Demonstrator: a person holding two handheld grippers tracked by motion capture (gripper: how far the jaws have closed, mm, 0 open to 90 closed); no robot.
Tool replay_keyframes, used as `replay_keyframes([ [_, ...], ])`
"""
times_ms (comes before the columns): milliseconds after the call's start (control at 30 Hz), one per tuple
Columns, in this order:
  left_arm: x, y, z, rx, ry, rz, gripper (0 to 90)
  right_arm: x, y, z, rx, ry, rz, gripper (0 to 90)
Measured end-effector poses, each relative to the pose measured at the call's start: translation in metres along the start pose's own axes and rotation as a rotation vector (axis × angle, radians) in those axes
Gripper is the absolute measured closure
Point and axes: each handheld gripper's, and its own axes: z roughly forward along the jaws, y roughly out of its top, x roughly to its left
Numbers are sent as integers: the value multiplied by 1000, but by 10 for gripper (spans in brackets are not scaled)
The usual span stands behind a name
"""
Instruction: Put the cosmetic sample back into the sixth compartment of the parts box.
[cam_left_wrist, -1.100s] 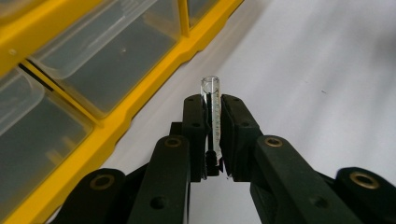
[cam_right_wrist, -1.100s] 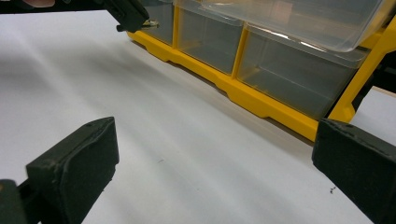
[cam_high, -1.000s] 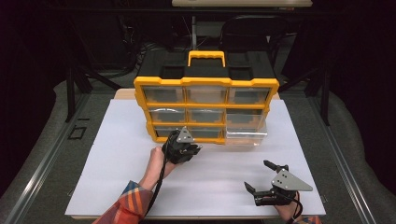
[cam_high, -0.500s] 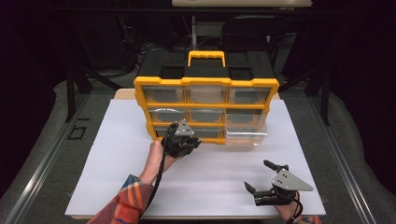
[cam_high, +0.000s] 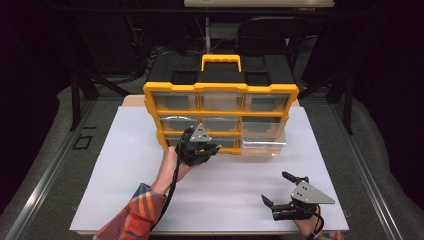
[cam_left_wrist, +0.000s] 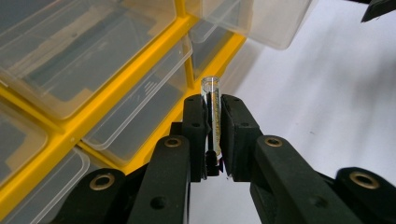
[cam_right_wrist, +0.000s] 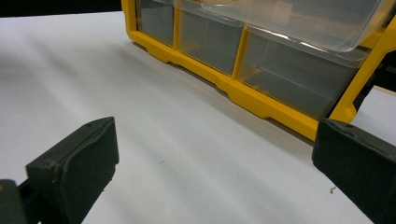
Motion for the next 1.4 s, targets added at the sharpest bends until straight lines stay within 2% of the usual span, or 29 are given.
replay_keyframes([
  [1400, 3, 49, -19, -111, 25, 35, 807, -1, 0, 0, 0, -4, -1, 0],
])
